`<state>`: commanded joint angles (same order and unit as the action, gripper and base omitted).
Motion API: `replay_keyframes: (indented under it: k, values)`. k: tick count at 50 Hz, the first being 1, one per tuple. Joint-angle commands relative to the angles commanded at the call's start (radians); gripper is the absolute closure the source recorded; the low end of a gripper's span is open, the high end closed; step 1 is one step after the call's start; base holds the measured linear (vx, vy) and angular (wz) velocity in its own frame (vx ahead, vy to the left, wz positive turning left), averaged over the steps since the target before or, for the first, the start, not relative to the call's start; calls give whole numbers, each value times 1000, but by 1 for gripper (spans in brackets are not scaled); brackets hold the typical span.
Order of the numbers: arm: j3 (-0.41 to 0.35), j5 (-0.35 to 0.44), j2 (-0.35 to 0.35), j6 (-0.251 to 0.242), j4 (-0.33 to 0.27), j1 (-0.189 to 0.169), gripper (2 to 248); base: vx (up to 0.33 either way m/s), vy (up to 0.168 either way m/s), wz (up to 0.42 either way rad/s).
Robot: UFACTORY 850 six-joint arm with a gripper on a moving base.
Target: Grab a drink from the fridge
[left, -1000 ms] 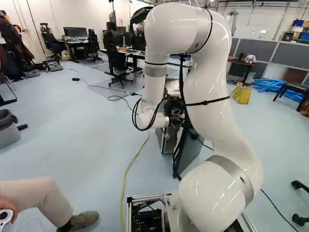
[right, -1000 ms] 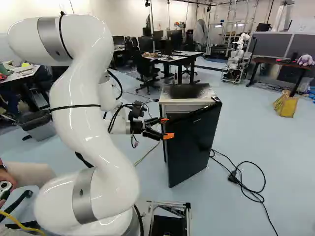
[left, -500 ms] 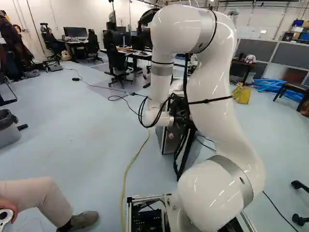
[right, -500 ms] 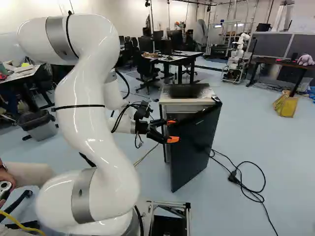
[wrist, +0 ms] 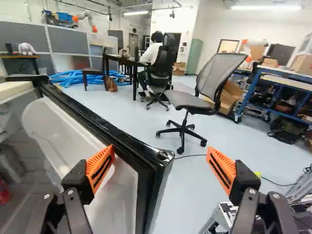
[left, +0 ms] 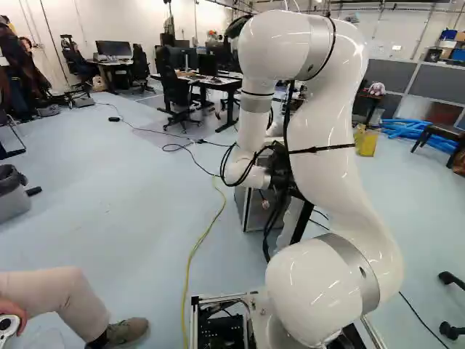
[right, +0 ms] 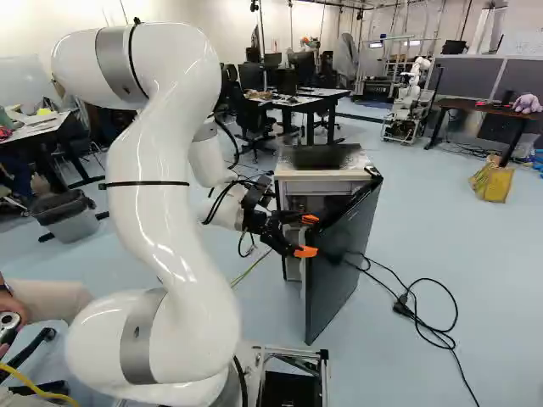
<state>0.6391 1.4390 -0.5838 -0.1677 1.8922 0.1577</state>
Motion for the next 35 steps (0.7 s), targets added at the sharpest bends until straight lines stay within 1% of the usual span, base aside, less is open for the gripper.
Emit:
replay_keyframes:
  k: [9,18,35]
  values:
    - [10,0,-2,0,32,-47,3,0,0,0]
    - [26,0,-5,0,63,-102,3,0,0,0]
    - [74,0,-15,0,72,-218,3,0,0,0]
